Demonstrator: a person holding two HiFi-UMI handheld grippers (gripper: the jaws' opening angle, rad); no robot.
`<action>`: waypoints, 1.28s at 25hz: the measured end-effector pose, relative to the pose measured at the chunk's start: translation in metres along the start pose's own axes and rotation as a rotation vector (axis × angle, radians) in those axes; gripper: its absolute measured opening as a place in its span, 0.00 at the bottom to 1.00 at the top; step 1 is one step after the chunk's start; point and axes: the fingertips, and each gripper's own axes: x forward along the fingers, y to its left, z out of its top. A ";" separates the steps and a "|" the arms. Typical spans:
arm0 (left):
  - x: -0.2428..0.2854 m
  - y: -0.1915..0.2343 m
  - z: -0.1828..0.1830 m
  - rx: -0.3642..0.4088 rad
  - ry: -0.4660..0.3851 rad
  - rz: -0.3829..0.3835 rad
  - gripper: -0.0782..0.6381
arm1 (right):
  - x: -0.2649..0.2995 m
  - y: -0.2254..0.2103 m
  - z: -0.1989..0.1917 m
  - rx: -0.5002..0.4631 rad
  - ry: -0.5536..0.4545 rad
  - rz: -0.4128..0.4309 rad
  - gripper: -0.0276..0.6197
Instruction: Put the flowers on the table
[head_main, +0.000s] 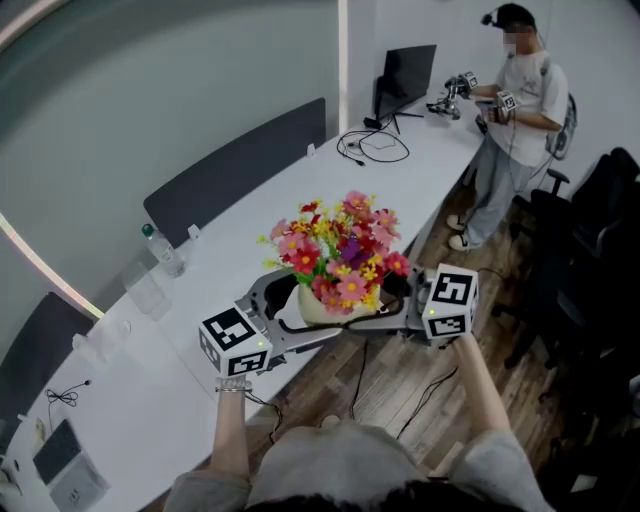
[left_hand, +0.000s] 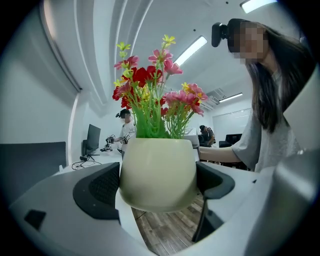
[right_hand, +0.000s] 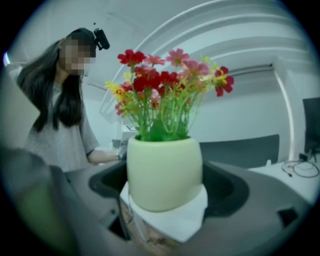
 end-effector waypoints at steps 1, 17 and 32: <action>0.000 0.004 0.000 0.003 0.001 -0.001 0.76 | 0.002 -0.004 0.000 -0.004 0.001 -0.002 0.74; 0.030 0.049 -0.008 -0.028 0.017 0.093 0.76 | -0.001 -0.058 -0.008 0.002 0.021 0.093 0.74; 0.093 0.116 -0.001 -0.046 0.008 0.243 0.76 | -0.027 -0.147 -0.006 -0.032 0.065 0.244 0.74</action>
